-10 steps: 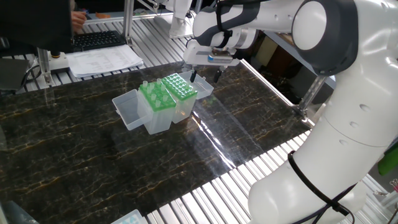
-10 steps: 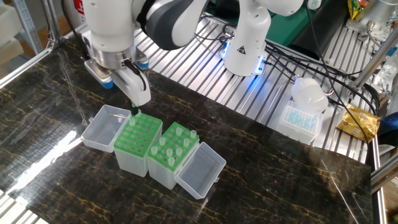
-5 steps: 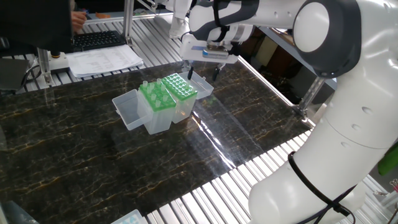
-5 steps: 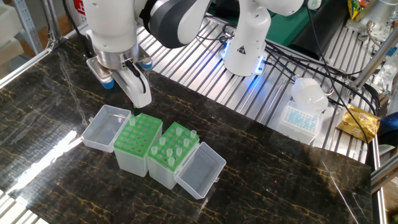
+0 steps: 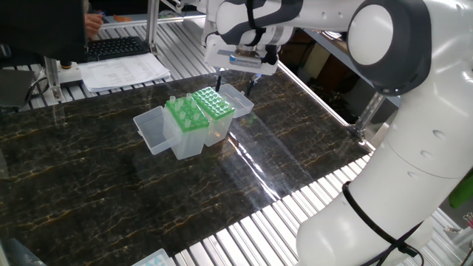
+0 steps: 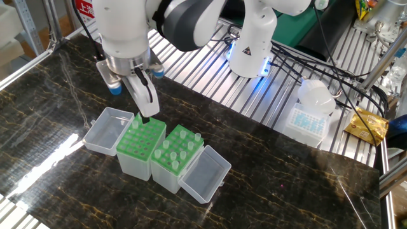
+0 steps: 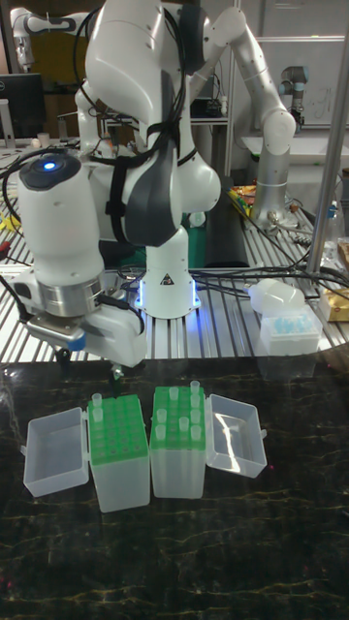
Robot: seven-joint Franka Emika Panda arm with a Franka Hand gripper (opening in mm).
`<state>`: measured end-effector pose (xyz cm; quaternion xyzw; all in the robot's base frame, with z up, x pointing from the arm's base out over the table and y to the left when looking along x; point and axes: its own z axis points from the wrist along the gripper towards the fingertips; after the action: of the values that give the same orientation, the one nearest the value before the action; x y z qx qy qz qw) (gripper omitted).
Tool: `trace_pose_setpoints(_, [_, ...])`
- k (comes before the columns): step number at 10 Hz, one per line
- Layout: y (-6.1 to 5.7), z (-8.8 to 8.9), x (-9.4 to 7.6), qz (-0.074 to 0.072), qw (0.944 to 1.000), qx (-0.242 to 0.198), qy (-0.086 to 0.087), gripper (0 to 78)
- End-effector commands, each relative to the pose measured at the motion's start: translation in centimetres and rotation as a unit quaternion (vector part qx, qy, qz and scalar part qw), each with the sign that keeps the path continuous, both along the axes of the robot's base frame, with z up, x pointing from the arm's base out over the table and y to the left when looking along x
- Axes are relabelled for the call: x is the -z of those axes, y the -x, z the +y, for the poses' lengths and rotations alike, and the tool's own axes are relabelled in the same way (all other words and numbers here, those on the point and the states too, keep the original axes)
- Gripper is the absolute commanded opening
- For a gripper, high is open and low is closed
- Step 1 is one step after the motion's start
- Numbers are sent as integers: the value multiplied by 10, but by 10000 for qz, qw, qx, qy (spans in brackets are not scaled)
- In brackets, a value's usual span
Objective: Transfer all large pipette tips from one holder to another
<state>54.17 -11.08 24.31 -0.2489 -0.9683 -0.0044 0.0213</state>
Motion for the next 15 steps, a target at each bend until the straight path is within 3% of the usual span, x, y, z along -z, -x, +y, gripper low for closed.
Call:
trace_pose_setpoints(1, [-2,1,-2,-3,9999,129,2,774])
trace_pose_setpoints(8, [-4,1,-3,-52,9996,225,180,774])
trace_pose_setpoints(9, [-4,1,-3,-120,9995,201,211,774])
trace_pose_setpoints(11, [-4,1,-3,-171,9993,-117,319,774])
trace_pose_setpoints(13, [-4,1,-3,-135,9959,-861,252,774])
trace_pose_setpoints(15, [-4,1,-3,-133,9935,-1104,233,774])
